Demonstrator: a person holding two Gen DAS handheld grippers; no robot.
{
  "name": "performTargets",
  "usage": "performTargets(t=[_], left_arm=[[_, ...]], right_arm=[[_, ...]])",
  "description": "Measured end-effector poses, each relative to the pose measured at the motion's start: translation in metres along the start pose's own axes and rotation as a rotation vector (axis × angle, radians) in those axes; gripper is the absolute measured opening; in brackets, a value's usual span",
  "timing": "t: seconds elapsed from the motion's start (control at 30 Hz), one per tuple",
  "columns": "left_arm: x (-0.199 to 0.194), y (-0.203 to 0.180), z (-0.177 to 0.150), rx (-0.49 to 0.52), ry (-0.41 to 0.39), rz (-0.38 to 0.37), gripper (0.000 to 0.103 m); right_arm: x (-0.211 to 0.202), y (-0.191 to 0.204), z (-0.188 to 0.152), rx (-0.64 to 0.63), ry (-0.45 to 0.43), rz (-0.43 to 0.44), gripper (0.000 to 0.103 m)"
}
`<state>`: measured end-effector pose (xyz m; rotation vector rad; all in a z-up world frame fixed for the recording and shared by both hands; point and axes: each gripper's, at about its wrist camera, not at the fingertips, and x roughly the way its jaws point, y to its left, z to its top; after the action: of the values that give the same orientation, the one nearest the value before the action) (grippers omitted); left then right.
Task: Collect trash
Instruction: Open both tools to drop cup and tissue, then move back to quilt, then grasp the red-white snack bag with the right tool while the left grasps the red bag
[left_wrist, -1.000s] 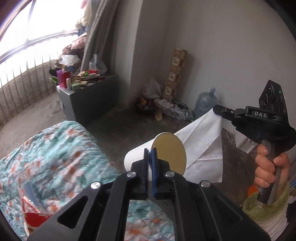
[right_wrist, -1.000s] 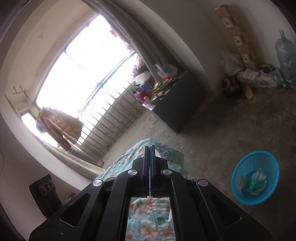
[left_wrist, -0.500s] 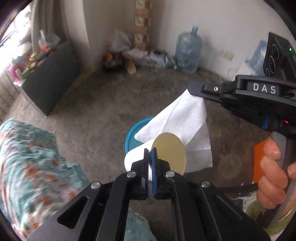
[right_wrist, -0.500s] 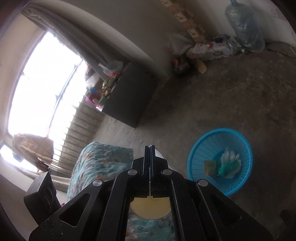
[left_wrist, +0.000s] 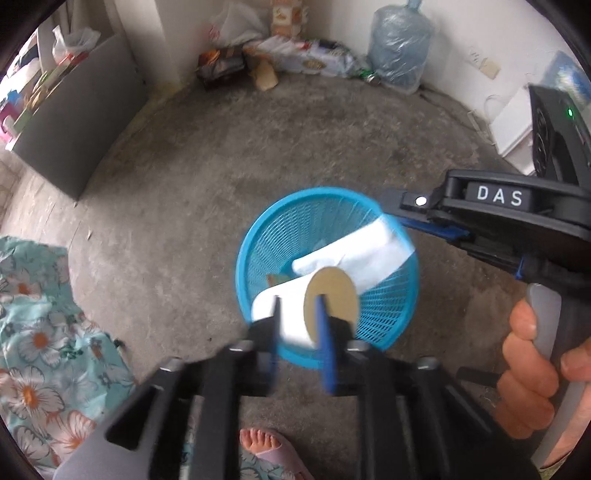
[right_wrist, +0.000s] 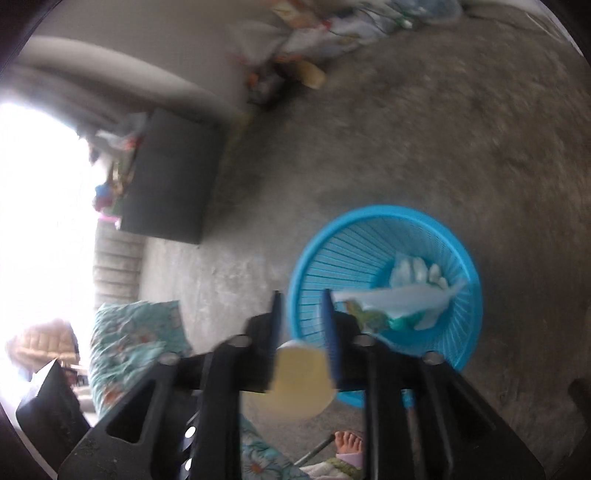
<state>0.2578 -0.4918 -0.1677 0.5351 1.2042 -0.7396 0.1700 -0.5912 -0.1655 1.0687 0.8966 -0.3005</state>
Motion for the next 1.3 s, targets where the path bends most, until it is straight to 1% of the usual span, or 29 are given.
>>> performTargets(t=[0.03, 0.07, 0.1, 0.13, 0.2, 0.23, 0.3, 0.37, 0.47, 0.53, 0.57, 0.63, 0.77, 0.83, 0.87, 0.93, 1.0, 1.13, 1.2, 1.3], left_arm=[[-0.003, 0.001, 0.0, 0.001, -0.012, 0.009, 0.027], [-0.006, 0.001, 0.0, 0.004, -0.023, 0.015, 0.033], [-0.009, 0.001, 0.0, 0.007, -0.034, 0.027, 0.037], [-0.013, 0.002, 0.001, 0.007, -0.045, 0.041, 0.045], [-0.024, 0.004, 0.001, 0.0, -0.074, 0.063, 0.049], [-0.031, 0.004, 0.001, -0.006, -0.085, 0.065, 0.05], [-0.051, 0.005, 0.0, -0.023, -0.112, 0.057, 0.056], [-0.076, 0.007, -0.003, -0.04, -0.149, 0.047, 0.058], [-0.116, 0.011, -0.011, -0.046, -0.182, 0.042, 0.065], [-0.147, 0.015, -0.021, -0.037, -0.216, 0.028, 0.068], [-0.168, 0.018, -0.03, -0.026, -0.241, 0.029, 0.07], [-0.198, 0.023, -0.045, -0.006, -0.28, 0.043, 0.074], [-0.265, 0.043, -0.094, 0.0, -0.395, 0.075, 0.083], [-0.293, 0.05, -0.125, 0.014, -0.463, 0.101, 0.086], [-0.308, 0.056, -0.146, 0.018, -0.495, 0.122, 0.087], [-0.327, 0.068, -0.18, 0.003, -0.529, 0.154, 0.088], [-0.344, 0.083, -0.209, -0.026, -0.544, 0.168, 0.088], [-0.378, 0.125, -0.271, -0.139, -0.569, 0.22, 0.088], [-0.398, 0.152, -0.302, -0.227, -0.59, 0.275, 0.088], [-0.42, 0.191, -0.349, -0.366, -0.608, 0.329, 0.088]], right_arm=[[0.0, -0.004, -0.001, 0.014, 0.0, -0.006, 0.036], [-0.001, -0.007, -0.002, 0.019, -0.002, -0.003, 0.037], [-0.003, -0.008, -0.003, 0.019, -0.003, -0.003, 0.041], [-0.007, -0.007, -0.006, 0.017, -0.006, -0.006, 0.044], [-0.012, -0.004, -0.01, 0.012, -0.012, -0.012, 0.045], [-0.018, -0.002, -0.013, 0.009, -0.016, -0.01, 0.046], [-0.028, 0.0, -0.019, 0.013, -0.032, 0.003, 0.05], [-0.035, 0.001, -0.024, 0.022, -0.056, 0.021, 0.053], [-0.057, 0.014, -0.04, 0.027, -0.104, 0.057, 0.06], [-0.076, 0.026, -0.055, 0.027, -0.138, 0.093, 0.065], [-0.083, 0.032, -0.062, 0.026, -0.147, 0.112, 0.066], [-0.099, 0.046, -0.077, 0.007, -0.158, 0.156, 0.068], [-0.124, 0.08, -0.107, -0.079, -0.164, 0.205, 0.071], [-0.134, 0.1, -0.123, -0.131, -0.159, 0.238, 0.074], [-0.137, 0.11, -0.13, -0.156, -0.151, 0.253, 0.075], [-0.142, 0.13, -0.146, -0.211, -0.131, 0.273, 0.075], [-0.142, 0.151, -0.164, -0.27, -0.1, 0.296, 0.076], [-0.138, 0.191, -0.205, -0.405, -0.008, 0.322, 0.077], [-0.137, 0.208, -0.224, -0.464, 0.042, 0.333, 0.077], [-0.136, 0.235, -0.251, -0.565, 0.109, 0.352, 0.077]])
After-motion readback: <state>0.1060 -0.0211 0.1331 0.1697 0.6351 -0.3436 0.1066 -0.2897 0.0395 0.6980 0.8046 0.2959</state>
